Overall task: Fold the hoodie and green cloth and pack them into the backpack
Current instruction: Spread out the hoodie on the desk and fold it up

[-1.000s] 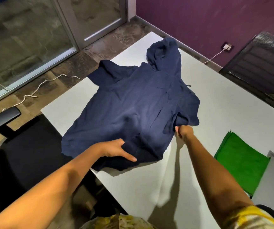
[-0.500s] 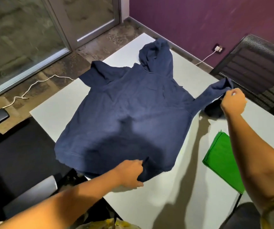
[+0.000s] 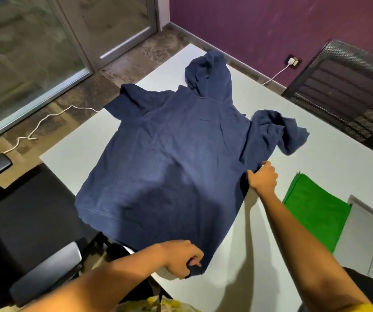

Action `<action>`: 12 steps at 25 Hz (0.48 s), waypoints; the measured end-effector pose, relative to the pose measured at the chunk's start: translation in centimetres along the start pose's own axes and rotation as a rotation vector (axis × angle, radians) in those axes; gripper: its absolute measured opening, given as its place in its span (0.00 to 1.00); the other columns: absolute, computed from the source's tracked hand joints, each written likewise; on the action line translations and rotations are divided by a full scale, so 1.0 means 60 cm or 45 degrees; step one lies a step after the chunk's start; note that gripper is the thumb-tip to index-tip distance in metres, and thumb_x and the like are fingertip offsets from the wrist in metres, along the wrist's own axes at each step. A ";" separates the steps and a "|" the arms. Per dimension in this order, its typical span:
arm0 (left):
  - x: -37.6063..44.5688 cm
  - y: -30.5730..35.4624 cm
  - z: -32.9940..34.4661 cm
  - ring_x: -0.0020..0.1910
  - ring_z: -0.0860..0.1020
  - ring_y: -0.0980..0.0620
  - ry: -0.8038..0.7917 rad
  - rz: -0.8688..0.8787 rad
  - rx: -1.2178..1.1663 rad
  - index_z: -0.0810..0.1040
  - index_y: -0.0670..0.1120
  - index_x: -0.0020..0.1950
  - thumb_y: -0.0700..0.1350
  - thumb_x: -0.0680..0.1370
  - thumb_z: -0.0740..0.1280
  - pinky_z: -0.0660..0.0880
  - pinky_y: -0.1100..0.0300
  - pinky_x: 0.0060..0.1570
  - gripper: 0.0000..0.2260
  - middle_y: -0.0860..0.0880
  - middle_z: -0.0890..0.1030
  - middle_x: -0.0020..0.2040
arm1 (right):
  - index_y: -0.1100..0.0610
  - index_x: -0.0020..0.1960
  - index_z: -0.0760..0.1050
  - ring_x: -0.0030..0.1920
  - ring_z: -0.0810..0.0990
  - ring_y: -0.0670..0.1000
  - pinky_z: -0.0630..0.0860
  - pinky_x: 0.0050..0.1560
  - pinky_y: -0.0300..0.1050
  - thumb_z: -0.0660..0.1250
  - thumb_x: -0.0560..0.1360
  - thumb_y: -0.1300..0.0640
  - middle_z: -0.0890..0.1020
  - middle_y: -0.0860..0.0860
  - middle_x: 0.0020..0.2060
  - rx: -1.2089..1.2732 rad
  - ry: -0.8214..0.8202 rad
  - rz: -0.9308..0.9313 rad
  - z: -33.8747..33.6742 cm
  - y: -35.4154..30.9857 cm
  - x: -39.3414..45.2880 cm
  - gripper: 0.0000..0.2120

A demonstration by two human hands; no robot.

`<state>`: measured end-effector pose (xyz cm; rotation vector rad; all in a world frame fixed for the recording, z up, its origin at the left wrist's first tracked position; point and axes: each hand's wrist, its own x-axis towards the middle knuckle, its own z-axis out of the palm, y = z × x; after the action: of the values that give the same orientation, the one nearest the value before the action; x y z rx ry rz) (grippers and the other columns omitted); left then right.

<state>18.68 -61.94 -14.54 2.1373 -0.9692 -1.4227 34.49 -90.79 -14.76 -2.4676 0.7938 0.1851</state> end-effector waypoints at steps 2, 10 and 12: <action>-0.011 0.005 0.000 0.54 0.76 0.48 0.034 -0.024 -0.069 0.73 0.54 0.52 0.46 0.71 0.69 0.75 0.52 0.48 0.11 0.51 0.80 0.57 | 0.61 0.65 0.68 0.61 0.72 0.66 0.70 0.58 0.59 0.70 0.71 0.50 0.74 0.62 0.61 -0.054 0.120 -0.191 0.028 0.001 -0.029 0.27; -0.013 0.003 0.062 0.52 0.75 0.50 0.317 -0.062 -0.202 0.70 0.53 0.55 0.58 0.78 0.66 0.75 0.46 0.53 0.12 0.52 0.76 0.55 | 0.56 0.76 0.62 0.73 0.66 0.60 0.67 0.72 0.58 0.75 0.68 0.39 0.65 0.57 0.75 -0.204 -0.320 -0.498 0.095 0.048 -0.091 0.44; -0.019 -0.005 0.064 0.54 0.75 0.52 0.417 -0.051 -0.260 0.72 0.52 0.57 0.54 0.77 0.67 0.75 0.50 0.56 0.11 0.53 0.75 0.57 | 0.59 0.71 0.66 0.65 0.74 0.61 0.73 0.65 0.57 0.77 0.67 0.43 0.72 0.58 0.67 0.175 -0.132 -0.276 0.103 0.073 -0.112 0.40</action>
<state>14.98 -60.73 -15.58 2.1548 -0.6343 -1.0886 26.68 -87.13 -20.03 -2.3710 0.4751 0.1715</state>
